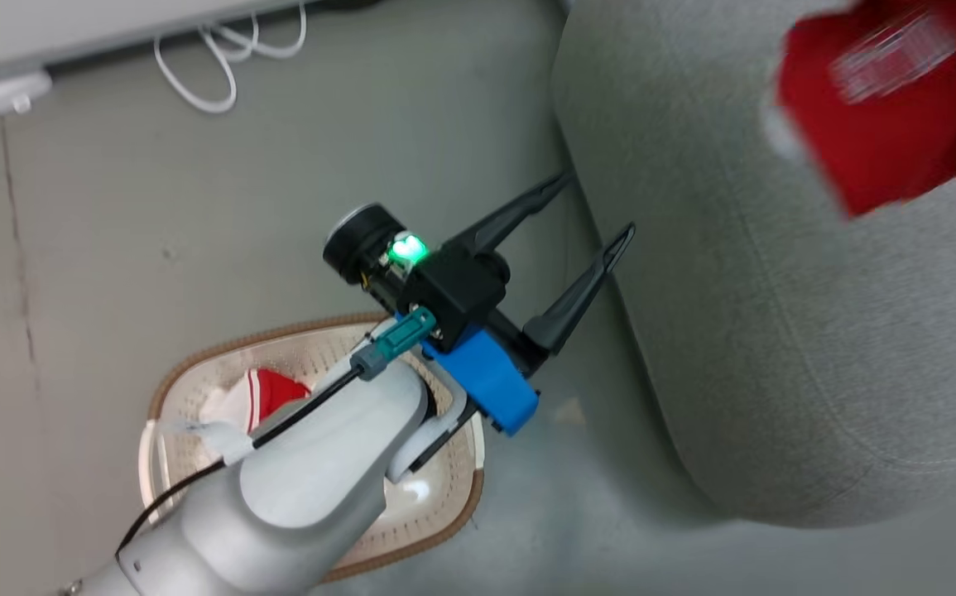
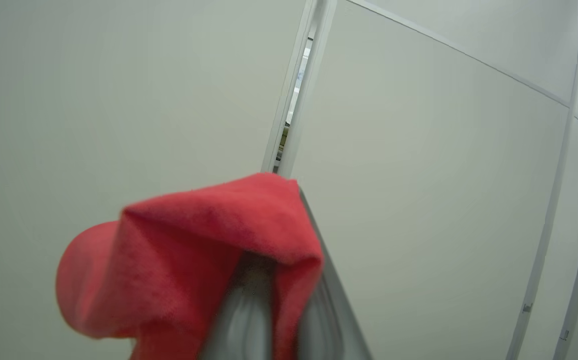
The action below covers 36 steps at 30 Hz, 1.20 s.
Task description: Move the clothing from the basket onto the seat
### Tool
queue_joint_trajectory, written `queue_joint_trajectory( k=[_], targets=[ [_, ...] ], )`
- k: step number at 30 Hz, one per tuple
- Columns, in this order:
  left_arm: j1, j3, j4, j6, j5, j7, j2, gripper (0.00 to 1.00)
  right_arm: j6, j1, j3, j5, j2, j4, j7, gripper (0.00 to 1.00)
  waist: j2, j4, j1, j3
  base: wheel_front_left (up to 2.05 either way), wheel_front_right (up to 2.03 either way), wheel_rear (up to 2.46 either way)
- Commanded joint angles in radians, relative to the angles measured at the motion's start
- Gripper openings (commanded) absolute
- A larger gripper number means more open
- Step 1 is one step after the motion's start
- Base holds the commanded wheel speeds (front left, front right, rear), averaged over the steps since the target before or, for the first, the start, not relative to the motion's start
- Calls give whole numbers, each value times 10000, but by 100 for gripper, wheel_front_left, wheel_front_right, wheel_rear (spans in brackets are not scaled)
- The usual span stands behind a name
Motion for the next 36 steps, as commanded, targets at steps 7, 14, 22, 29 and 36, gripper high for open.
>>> queue_joint_trajectory(
  k=[7,14,22,29,36],
  targets=[
    [-1052,143,-534,67,375,226,196,100,5,-1976,-1727,174,-1479,8,-8,0,0,563,-1,2666,0,0,0],
    [-1510,90,-751,12,583,298,346,100,5,-2846,-2718,227,-2321,1479,-8,0,0,621,-1,3596,0,0,0],
    [-1689,1,-707,14,610,231,221,100,5,-2000,-3169,-59,-2074,3902,-8,0,0,819,-1,3800,0,0,0],
    [-1638,-60,-570,28,545,145,180,100,3,-1432,-3364,-37,-1846,5630,-10,0,0,883,-1,3726,0,0,0],
    [-1397,-95,-331,54,418,-16,135,100,3,-1099,-3466,169,-1479,6152,-10,100,0,784,-1,3279,0,0,0]
  ],
)
